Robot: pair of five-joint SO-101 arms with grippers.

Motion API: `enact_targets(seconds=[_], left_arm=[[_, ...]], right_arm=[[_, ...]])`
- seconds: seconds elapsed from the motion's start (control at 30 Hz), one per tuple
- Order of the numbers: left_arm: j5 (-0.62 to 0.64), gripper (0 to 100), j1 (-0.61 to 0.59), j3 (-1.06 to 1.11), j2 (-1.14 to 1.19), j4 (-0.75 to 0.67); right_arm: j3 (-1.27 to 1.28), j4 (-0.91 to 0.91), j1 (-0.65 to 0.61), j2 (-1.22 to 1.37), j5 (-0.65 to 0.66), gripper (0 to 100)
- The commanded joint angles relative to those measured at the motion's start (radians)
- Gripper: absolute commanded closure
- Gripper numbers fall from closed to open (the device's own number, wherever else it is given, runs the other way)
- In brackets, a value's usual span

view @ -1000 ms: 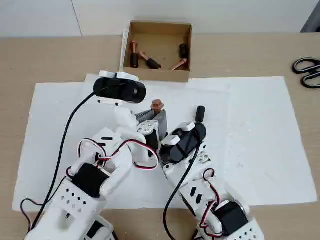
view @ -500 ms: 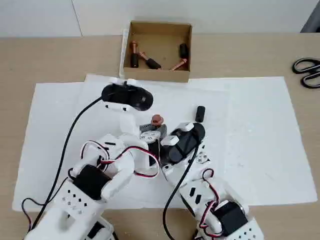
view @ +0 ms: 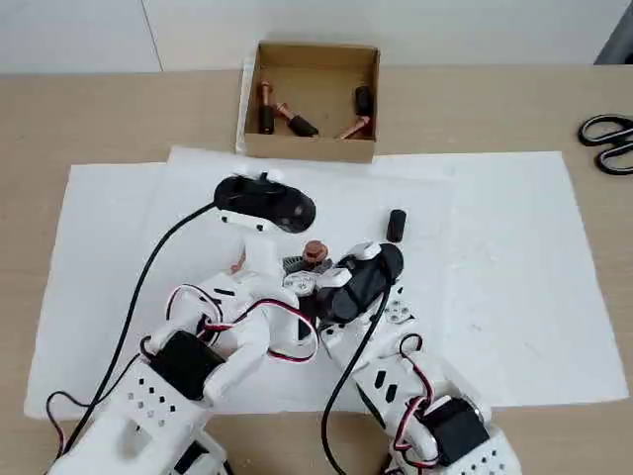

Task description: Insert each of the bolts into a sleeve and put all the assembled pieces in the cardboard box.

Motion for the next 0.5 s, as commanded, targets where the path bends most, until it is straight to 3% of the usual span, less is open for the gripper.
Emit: enact_targets(seconds=[0.0, 0.3, 0.47], left_arm=[[-0.014, 83, 0.009, -0.001, 0.005, 0.0], [-0.014, 80, 0.002, -0.165, 0.003, 0.114], [-0.014, 80, -0.112, -0.252, 0.003, 0.152]], right_arm=[[-0.017, -0.03, -0.001, -0.022, -0.015, 99.5], [-0.017, -0.03, -0.001, -0.022, -0.015, 99.5], [-0.017, -0.03, -0.001, -0.022, -0.015, 99.5]])
